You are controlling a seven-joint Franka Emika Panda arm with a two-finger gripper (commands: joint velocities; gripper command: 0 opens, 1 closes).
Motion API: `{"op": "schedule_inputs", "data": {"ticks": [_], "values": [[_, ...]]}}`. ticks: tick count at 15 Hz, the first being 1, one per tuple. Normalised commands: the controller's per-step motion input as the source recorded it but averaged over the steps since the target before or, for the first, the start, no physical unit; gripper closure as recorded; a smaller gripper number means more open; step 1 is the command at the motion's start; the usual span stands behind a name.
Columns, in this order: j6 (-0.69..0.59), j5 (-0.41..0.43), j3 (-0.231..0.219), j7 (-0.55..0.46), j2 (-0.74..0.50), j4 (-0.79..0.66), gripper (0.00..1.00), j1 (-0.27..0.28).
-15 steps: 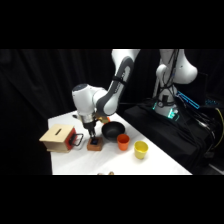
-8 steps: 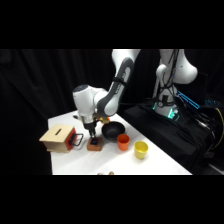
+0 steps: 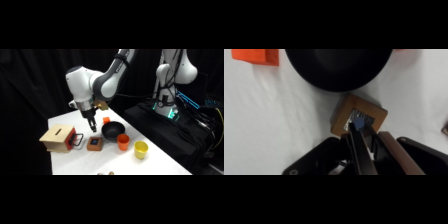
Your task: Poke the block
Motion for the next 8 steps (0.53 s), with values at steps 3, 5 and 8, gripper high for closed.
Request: {"op": "schedule_inputs", "data": {"ticks": [3,5,8], "values": [[-0.33,0.099,0.028,-0.06,-0.29,0.02,0.32,-0.051],[-0.28,0.082,0.014,-0.04,-0.29,0.00,0.16,-0.042],[-0.24,0.072,0.008,-0.03,-0.29,-0.02,0.00,-0.039]]}}
